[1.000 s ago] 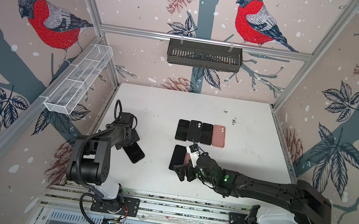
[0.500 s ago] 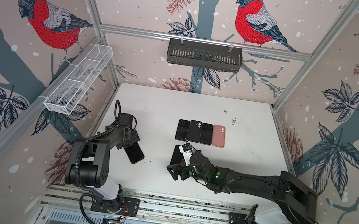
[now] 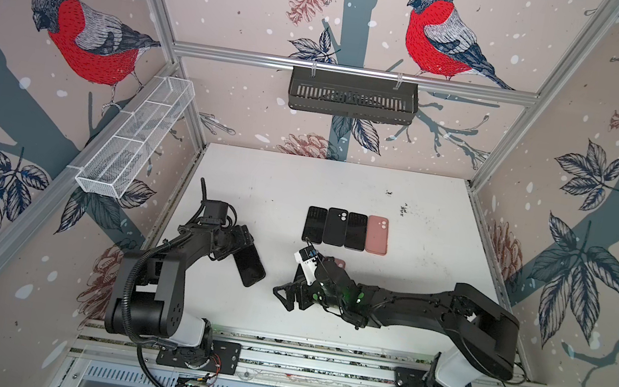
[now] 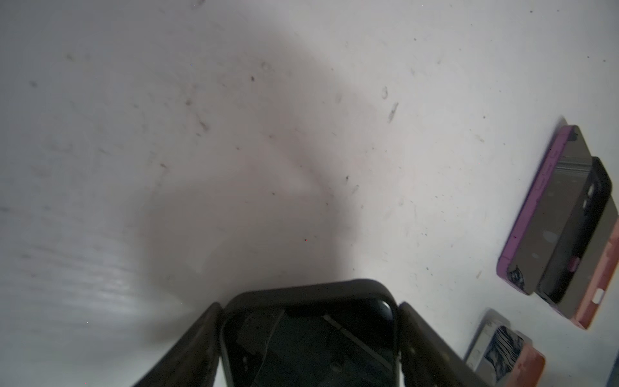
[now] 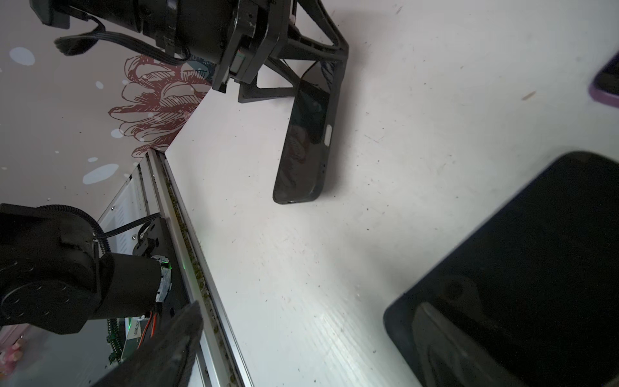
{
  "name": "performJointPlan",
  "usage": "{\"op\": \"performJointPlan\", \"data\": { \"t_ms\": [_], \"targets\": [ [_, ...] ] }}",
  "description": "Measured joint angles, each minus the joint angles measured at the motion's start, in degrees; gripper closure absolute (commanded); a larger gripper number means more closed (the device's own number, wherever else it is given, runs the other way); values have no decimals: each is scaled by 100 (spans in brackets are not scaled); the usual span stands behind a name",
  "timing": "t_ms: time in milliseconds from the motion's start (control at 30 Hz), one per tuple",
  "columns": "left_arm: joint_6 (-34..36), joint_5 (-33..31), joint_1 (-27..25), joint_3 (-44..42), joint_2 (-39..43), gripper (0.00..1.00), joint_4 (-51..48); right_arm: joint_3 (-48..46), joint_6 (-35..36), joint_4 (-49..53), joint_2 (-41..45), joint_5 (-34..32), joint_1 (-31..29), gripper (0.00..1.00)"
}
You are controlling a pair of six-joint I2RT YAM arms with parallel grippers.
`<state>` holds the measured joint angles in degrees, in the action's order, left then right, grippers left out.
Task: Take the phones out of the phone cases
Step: 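Carry the black phone toward the right gripper while the right gripper moves toward it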
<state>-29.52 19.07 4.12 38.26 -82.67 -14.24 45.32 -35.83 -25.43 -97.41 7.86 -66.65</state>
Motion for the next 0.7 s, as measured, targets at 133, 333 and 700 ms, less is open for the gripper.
{"op": "performJointPlan", "data": {
  "t_ms": [133, 333, 700],
  "targets": [
    [-4, 363, -66, -133, 138, 50, 0, 275, -2, -81, -389, 192, 42, 1],
    [-4, 616, -367, -162, 382, 53, -9, 538, 0, -175, -844, 345, 125, 2],
    [-35, 837, -754, -267, 887, 57, 28, 634, 2, -407, -1102, 621, 258, 24]
  ]
}}
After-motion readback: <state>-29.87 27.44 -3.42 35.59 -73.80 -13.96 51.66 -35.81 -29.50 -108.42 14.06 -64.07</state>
